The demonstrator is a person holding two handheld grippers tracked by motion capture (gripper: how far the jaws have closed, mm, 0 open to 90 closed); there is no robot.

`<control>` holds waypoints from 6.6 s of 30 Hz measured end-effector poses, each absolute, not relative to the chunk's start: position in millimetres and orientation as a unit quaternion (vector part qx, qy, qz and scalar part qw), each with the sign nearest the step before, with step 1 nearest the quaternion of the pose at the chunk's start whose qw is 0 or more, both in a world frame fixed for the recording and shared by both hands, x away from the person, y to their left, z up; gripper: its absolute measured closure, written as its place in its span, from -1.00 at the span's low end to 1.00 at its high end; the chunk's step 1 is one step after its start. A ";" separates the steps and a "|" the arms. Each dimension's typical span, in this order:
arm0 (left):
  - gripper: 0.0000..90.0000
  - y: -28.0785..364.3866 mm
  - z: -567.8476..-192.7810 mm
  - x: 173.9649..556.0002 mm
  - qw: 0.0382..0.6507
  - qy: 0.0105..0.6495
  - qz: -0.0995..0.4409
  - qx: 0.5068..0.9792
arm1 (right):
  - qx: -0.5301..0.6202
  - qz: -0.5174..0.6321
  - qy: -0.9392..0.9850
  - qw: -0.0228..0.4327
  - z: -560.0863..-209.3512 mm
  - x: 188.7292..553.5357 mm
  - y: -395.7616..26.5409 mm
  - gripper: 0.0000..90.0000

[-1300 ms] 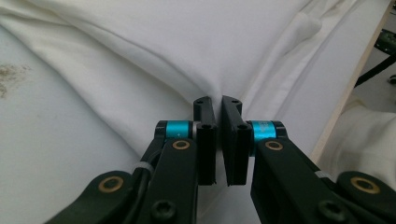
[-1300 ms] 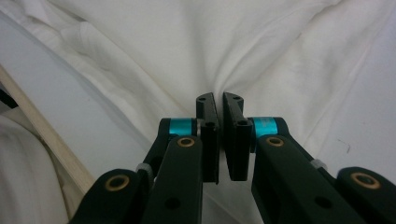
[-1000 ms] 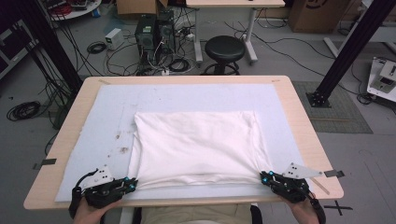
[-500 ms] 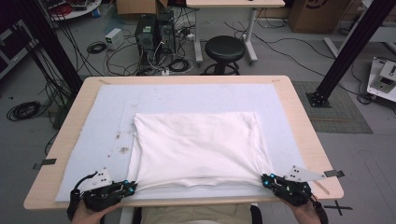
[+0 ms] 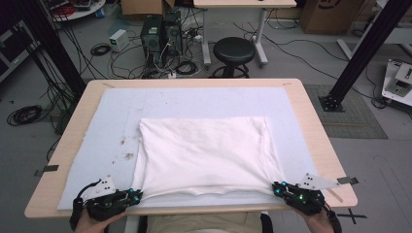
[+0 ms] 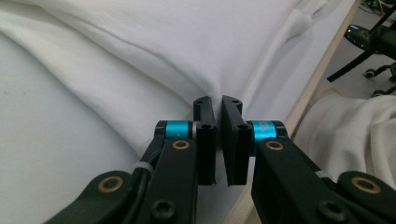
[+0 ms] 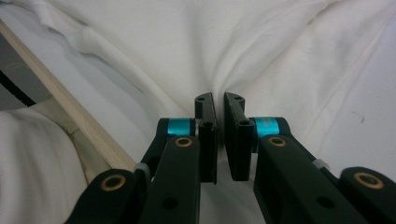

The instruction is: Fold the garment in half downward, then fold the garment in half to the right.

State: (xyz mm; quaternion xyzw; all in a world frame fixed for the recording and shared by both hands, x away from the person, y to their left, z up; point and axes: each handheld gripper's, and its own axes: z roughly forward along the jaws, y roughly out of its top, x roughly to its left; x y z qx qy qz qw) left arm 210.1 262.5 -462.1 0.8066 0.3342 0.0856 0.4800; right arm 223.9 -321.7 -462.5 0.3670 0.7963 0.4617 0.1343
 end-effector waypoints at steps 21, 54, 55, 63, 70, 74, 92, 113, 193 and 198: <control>-0.13 274.4 -449.1 203.9 0.504 0.357 0.192 0.763 | 0.394 0.468 0.752 0.243 -454.6 224.2 -319.4 -0.52; -0.48 272.3 -444.9 202.0 0.493 0.379 0.235 0.747 | 0.404 0.470 0.741 0.258 -453.9 223.1 -322.2 -0.52; -0.48 271.8 -445.1 201.7 0.493 0.380 0.237 0.746 | 0.404 0.470 0.741 0.259 -453.9 223.4 -322.4 -0.52; -0.48 271.5 -446.4 200.1 0.491 0.389 0.245 0.740 | 0.405 0.468 0.740 0.262 -455.4 228.3 -320.3 -0.52; -0.48 262.6 -449.7 203.6 0.486 0.384 0.225 0.752 | 0.405 0.462 0.744 0.262 -457.5 229.7 -318.1 -0.52; -0.48 252.9 -453.4 204.2 0.475 0.380 0.219 0.763 | 0.409 0.463 0.741 0.263 -457.8 229.8 -319.8 -0.52; -0.49 239.7 -467.9 205.0 0.440 0.411 0.218 0.768 | 0.410 0.462 0.741 0.264 -458.1 228.9 -319.4 -0.52; -0.18 242.6 -471.8 202.2 0.452 0.431 0.227 0.747 | 0.412 0.461 0.740 0.267 -457.7 229.0 -318.0 -0.52; 0.72 243.1 -478.9 197.2 0.498 0.392 0.205 0.746 | 0.273 0.436 0.853 0.088 -402.2 470.7 4.5 -0.43; 0.72 243.5 -479.0 197.2 0.498 0.391 0.204 0.746 | 0.272 0.433 0.855 0.084 -403.6 479.4 15.0 -0.43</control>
